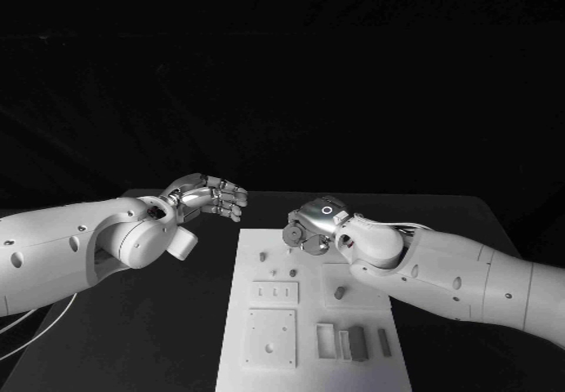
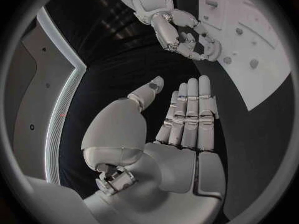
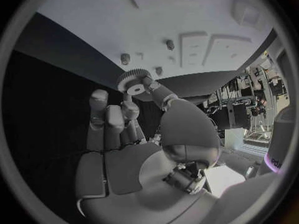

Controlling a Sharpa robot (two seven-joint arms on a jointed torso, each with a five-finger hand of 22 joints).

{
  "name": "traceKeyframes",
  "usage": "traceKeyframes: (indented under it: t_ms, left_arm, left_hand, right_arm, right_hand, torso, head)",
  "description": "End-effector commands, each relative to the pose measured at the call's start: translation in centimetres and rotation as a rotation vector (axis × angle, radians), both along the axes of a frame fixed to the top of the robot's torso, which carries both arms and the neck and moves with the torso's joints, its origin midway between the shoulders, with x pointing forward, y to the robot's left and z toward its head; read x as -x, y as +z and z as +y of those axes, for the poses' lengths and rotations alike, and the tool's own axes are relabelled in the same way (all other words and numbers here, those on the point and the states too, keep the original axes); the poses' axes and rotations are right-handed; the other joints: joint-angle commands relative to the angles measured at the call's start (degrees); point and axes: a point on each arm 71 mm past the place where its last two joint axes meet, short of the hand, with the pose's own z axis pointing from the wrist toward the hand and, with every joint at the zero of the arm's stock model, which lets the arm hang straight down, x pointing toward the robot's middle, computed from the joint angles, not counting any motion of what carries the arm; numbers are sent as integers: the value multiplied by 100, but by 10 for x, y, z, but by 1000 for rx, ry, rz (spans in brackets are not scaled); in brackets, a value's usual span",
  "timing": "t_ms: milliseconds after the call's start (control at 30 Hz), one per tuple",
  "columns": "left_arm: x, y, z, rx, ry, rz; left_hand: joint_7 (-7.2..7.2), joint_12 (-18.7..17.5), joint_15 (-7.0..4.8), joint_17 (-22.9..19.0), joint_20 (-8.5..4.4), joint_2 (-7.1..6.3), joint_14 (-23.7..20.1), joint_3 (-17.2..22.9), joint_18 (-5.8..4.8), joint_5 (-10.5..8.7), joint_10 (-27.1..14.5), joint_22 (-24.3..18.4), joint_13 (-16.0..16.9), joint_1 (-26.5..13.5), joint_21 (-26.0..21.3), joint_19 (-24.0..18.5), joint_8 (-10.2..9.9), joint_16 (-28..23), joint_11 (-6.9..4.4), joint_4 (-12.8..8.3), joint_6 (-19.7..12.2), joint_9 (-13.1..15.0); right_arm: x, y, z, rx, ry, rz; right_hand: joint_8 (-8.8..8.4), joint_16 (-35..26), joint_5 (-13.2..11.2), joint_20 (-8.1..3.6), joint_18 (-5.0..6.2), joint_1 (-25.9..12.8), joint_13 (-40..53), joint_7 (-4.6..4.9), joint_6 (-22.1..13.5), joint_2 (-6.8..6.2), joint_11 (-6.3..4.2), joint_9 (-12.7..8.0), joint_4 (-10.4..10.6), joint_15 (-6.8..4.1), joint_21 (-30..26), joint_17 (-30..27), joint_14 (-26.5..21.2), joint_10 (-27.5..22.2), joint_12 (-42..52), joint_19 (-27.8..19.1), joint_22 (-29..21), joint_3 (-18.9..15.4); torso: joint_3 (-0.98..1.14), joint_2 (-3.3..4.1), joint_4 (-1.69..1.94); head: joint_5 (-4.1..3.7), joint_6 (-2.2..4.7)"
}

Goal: Assemble the parts on the task board

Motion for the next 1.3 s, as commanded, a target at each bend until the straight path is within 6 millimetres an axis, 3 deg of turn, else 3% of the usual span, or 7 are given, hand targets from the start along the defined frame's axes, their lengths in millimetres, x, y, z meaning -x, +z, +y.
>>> traceKeyframes:
  t_ms: [33,267,700,967,1300]
  left_arm:
    - [0,1,-3,3,-7,-10]
    - [-1,1,-4,3,-10,-9]
    - [-1,1,-5,1,-8,-7]
    - [-1,1,-9,1,-17,-5]
    - [-2,1,-8,1,-15,-6]
  left_hand:
    - [30,-38,17,9,-11,-20,-5,-19,81,2,-3,7,-3,35,-29,-7,-25,-31,31,7,13,-5]
    - [30,-40,17,11,-11,-20,-4,-19,81,2,-3,8,-3,36,-30,-6,-25,-32,31,6,13,-5]
    - [31,-43,17,15,-10,-22,-3,-21,80,1,-3,10,-3,36,-32,-6,-26,-35,31,6,11,-6]
    - [32,-48,18,17,-10,-24,-3,-22,80,1,-5,11,-3,36,-34,-6,-28,-38,33,6,7,-7]
    - [33,-51,18,20,-10,-24,-3,-22,80,2,-5,13,-3,37,-35,-6,-28,-40,33,6,6,-7]
  right_arm:
    - [0,-8,7,65,-23,-26]
    - [-1,-24,16,99,-28,1]
    - [-2,-31,17,128,-29,-13]
    - [0,-31,21,124,-16,-4]
    - [-1,-34,25,124,-14,0]
  right_hand:
    - [-18,-26,12,-1,176,3,-6,54,1168,-44,9,6,33,-15,8,-5,51,36,-34,32,43,-10]
    - [-24,-31,12,-6,176,13,-12,54,1166,-53,8,7,30,-17,5,-26,46,41,-43,36,41,-4]
    - [-47,-48,11,-10,176,18,-28,61,1148,-76,14,3,30,-16,-9,-69,33,45,-72,34,37,0]
    - [-52,-53,11,-13,176,33,-34,62,1148,-87,16,4,18,-15,-13,-76,34,49,-81,36,37,3]
    - [-56,-57,11,-15,176,43,-37,63,1148,-81,16,4,13,-14,-16,-78,36,53,-87,39,36,7]
  torso:
    - [-4,2,11]
    - [-15,2,37]
    - [-1,5,-6]
    - [5,-1,19]
    - [6,7,3]
  head:
    - [14,10]
    - [22,-6]
    - [80,2]
    - [100,3]
    - [139,-9]
